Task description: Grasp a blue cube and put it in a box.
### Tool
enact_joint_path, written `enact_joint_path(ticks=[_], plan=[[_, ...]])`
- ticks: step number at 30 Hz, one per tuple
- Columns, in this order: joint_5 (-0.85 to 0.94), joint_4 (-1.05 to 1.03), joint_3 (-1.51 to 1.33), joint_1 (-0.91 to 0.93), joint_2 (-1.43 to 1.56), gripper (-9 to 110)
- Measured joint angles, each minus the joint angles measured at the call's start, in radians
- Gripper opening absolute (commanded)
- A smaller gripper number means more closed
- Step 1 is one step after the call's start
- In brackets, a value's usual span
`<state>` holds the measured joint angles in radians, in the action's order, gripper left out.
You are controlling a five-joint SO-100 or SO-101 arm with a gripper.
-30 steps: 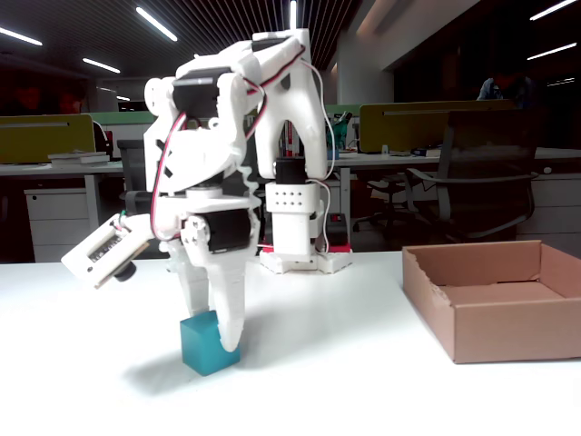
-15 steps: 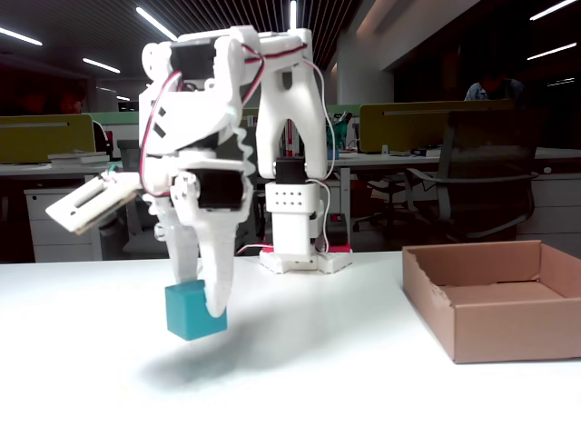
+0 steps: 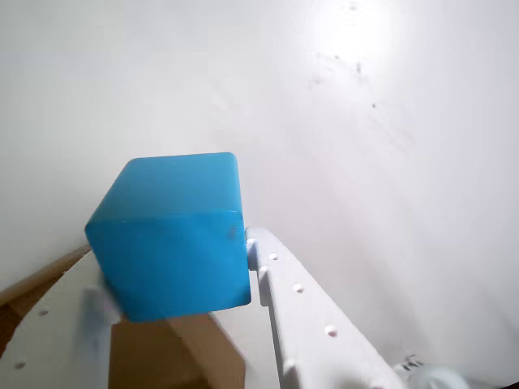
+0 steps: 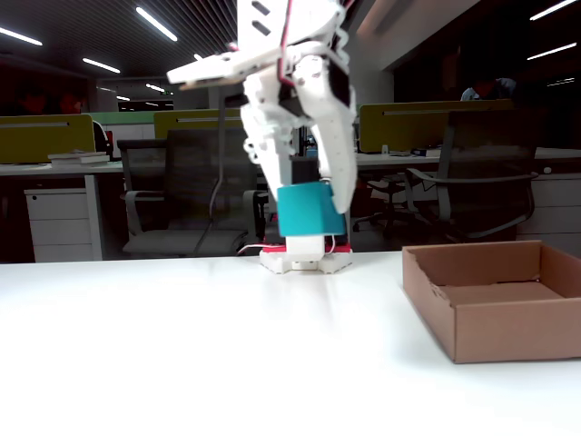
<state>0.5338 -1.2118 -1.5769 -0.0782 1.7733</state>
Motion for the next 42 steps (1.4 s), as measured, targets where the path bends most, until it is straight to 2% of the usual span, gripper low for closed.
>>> enact_joint_path(ticks=[11, 22, 31, 42], plan=[[0.000, -0.163, 0.055, -0.400, 0.017, 15], [-0.008, -0.063, -0.034, -0.658, -0.095, 15], [-0.075, 0.104, -0.095, -0.747, -0.290, 15], [-0.178, 0.161, -0.054, -0.758, -0.462, 15]])
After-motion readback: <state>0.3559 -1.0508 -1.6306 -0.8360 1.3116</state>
